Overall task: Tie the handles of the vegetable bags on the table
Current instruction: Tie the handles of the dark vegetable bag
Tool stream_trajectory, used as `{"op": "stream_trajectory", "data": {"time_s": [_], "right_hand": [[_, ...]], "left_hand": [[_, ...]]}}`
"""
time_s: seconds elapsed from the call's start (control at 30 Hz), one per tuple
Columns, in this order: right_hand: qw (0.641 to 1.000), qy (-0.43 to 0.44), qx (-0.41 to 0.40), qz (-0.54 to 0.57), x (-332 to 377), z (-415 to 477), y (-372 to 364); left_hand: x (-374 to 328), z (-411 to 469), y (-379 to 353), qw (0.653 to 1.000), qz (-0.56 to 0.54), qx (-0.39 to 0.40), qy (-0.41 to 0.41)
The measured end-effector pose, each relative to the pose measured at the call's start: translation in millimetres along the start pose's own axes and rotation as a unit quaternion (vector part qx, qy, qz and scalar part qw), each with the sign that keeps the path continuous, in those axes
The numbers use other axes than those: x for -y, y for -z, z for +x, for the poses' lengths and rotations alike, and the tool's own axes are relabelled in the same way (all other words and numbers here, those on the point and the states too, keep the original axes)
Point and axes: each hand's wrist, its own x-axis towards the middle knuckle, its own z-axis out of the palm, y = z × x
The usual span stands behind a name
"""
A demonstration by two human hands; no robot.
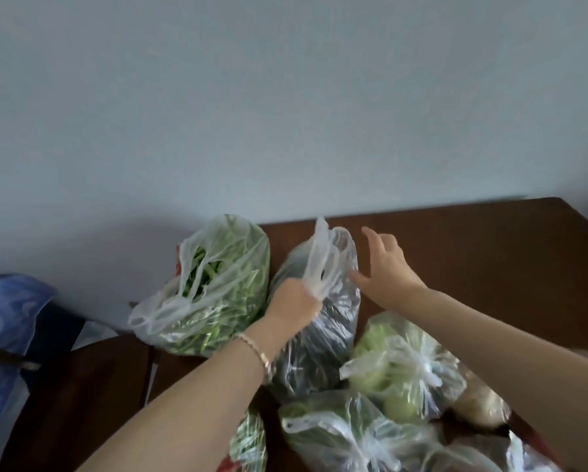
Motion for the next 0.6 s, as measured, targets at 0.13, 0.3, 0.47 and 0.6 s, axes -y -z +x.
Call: {"op": "stream_trajectory", "data": {"time_s": [0.13,0.3,0.47,0.6], "right_hand": [[0.992,0.091,0.046,-0.072,9,48,-4],[0.990,0.059,0.093,-0.087,14,74,-16],[0.996,-0.039,-0.006,0.075,6,75,-10],[0.985,-0.054,-0.052,0.158,4,57,13]], "left_hand": [[11,-17,-6,0.993,-0.098,0.068,-0.012],[19,-12,11,0.989,-0.138,-0.041,0.021],[3,1,37,0.976,-0.184,-0.108,0.041],[-13,5,46,0.975,-0.158,-0.154,-0.005]]}}
